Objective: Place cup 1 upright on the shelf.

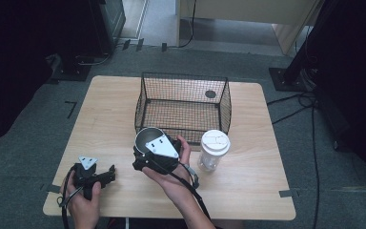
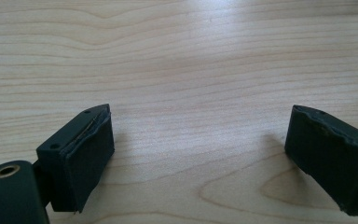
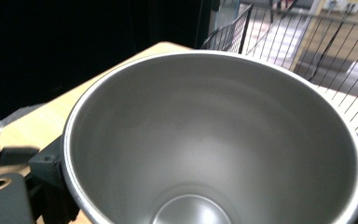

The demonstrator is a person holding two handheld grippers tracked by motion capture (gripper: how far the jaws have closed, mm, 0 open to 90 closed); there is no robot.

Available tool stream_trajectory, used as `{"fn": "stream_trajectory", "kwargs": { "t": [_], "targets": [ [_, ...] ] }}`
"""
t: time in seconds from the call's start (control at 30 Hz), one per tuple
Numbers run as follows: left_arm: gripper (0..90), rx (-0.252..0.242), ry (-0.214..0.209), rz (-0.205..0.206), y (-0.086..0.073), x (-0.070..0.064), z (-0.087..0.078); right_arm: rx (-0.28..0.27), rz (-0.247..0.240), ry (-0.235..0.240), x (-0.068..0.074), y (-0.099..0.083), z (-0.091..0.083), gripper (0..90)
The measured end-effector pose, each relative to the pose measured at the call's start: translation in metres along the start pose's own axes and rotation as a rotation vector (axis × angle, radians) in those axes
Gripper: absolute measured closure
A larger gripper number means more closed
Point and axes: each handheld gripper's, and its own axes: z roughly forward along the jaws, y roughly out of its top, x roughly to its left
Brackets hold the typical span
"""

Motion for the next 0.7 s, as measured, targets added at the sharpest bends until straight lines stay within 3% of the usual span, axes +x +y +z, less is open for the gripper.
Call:
{"fn": "stream_trajectory", "kwargs": {
  "t": [0.33,0.7],
  "targets": [
    [8.7,0.002,0.000,0.000,0.000,0.000,0.000,-0.121,0.048,-0.037,-0.006,0.010,0.007,6.9],
    [8.7,0.003,0.000,0.001,0.000,0.000,0.000,-0.205,0.033,-0.085,-0.007,0.017,0.018,6.8]
  ]
}}
